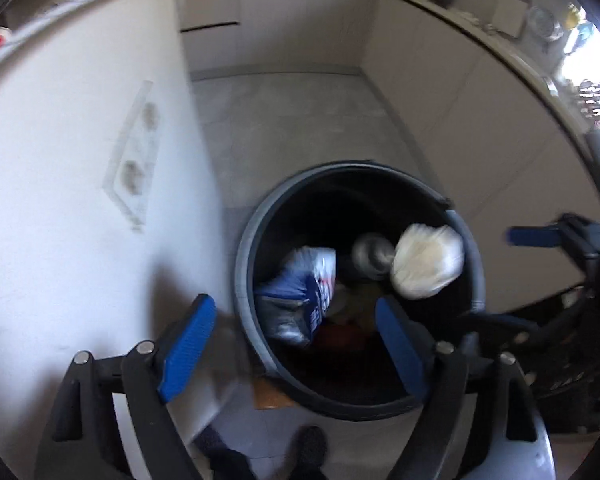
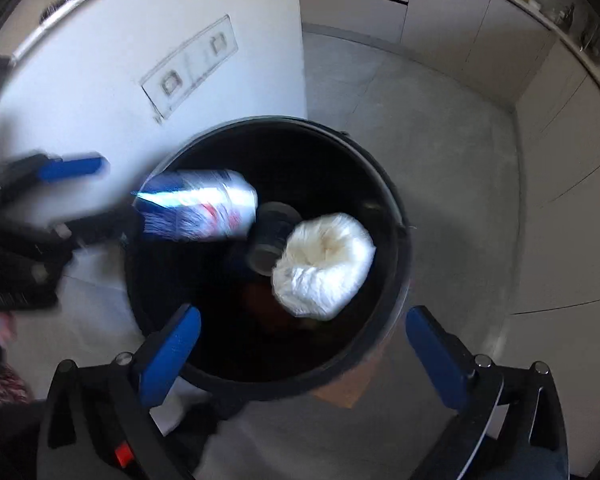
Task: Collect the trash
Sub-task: 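Open both tools to drop the tissue and carton into the bin, then move both open tools back from the bin toward the table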
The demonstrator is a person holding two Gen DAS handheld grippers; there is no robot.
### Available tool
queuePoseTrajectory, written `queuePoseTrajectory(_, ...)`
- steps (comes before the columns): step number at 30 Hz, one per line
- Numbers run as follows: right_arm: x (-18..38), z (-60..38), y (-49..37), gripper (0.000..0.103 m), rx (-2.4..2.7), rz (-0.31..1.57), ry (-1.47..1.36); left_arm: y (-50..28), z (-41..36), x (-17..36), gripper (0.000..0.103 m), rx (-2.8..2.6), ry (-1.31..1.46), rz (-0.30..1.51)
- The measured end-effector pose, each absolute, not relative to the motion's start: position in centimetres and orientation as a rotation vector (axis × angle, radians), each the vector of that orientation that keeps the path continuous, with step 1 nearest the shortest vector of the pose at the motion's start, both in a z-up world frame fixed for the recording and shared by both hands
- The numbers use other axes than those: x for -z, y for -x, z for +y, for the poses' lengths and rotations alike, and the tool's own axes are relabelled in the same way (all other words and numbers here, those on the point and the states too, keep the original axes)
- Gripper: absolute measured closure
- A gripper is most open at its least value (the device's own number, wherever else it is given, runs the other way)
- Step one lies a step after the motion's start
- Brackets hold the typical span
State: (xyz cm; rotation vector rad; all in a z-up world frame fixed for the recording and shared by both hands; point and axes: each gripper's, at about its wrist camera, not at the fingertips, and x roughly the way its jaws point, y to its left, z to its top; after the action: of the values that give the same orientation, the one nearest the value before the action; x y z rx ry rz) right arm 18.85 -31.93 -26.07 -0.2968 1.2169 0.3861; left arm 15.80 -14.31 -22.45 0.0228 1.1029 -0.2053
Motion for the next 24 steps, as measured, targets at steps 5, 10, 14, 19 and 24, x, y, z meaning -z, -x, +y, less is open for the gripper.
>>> queuePoseTrajectory(5, 27.0, -33.0, -18.7, 0.000, -0.341, 1.197, 0.249, -15.2, -14.3, 22.0, 0.018, 0.173, -0.032, 1.096)
queuePoseTrajectory(10, 26.9, -32.3, -19.0, 0.000, -0.325, 1.171, 0.247, -15.2, -14.6, 20.9, 0.005, 0.166, -0.041, 1.083)
queuePoseTrajectory(14, 26.5, -32.3, -18.9, 0.000, -0.305, 1.151, 0.234, -15.6, -14.3, 20.2, 0.004, 0.175, -0.044, 1.061)
queuePoseTrajectory(19, 26.2, -32.8, -17.9, 0.000, -0.277, 1.129, 0.222, -15.6, -14.2, 19.2, 0.004, 0.177, -0.051, 1.039)
queuePoseTrajectory(24, 23.9, -33.0, -17.9, 0.000, -0.249, 1.100, 0.200, -15.1, -14.0, 17.4, 0.004, 0.182, -0.047, 1.007)
